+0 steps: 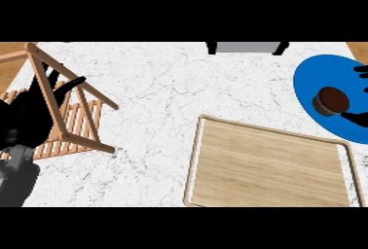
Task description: Pick the cupcake from the tray and place it in the plate
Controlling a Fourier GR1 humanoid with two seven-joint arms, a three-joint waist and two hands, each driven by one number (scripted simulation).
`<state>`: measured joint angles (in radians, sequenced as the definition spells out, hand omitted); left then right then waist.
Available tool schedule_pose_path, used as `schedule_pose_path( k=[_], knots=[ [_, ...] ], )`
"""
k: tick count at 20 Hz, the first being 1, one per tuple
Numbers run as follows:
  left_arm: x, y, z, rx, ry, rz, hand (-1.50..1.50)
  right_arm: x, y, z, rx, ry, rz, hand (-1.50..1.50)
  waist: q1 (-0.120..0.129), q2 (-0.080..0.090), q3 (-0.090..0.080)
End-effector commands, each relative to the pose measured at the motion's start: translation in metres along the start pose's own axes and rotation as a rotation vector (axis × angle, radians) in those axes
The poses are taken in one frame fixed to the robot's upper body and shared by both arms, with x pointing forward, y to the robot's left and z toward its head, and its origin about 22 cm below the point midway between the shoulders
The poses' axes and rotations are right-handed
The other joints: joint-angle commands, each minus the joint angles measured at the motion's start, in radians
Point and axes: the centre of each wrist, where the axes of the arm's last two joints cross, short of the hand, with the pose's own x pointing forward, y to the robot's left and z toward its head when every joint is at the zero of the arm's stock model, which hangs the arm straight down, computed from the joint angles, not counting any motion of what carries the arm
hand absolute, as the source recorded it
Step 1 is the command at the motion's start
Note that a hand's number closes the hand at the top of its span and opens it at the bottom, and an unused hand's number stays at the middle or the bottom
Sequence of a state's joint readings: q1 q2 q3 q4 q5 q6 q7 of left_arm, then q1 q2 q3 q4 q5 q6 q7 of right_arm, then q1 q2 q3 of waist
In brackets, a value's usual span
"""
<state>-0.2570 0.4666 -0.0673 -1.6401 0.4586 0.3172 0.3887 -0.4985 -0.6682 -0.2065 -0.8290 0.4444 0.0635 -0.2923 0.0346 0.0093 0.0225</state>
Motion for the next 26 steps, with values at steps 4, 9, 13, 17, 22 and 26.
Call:
schedule_pose_path(
  k=[4,9,13,17,22,26],
  knots=[
    [-0.059,-0.011,0.01,-0.081,0.015,-0.168,0.0,-0.006,-0.013,-0.008,-0.12,-0.22,-0.116,-1.5,-0.015,0.009,-0.019],
    [-0.055,-0.002,0.007,-0.058,0.041,-0.204,0.0,0.008,-0.014,-0.022,-0.128,-0.407,-0.397,-1.5,-0.024,0.004,-0.02],
    [-0.056,0.006,0.013,-0.057,0.045,-0.198,0.0,-0.005,-0.036,-0.019,-0.13,-0.274,-0.559,-1.5,-0.027,-0.004,-0.023],
    [-0.056,0.004,0.002,-0.05,0.025,-0.184,0.0,-0.018,-0.035,-0.015,0.042,-0.222,-0.719,-1.5,-0.042,0.003,-0.023],
    [-0.072,0.0,0.009,-0.052,0.017,-0.209,0.0,-0.038,-0.053,-0.001,0.056,-0.199,-0.761,-1.5,-0.029,0.003,-0.022],
    [-0.082,0.01,0.006,-0.039,0.015,-0.202,0.0,-0.056,-0.064,0.016,0.007,-0.229,-0.742,-1.5,-0.028,0.008,-0.021]
  ],
)
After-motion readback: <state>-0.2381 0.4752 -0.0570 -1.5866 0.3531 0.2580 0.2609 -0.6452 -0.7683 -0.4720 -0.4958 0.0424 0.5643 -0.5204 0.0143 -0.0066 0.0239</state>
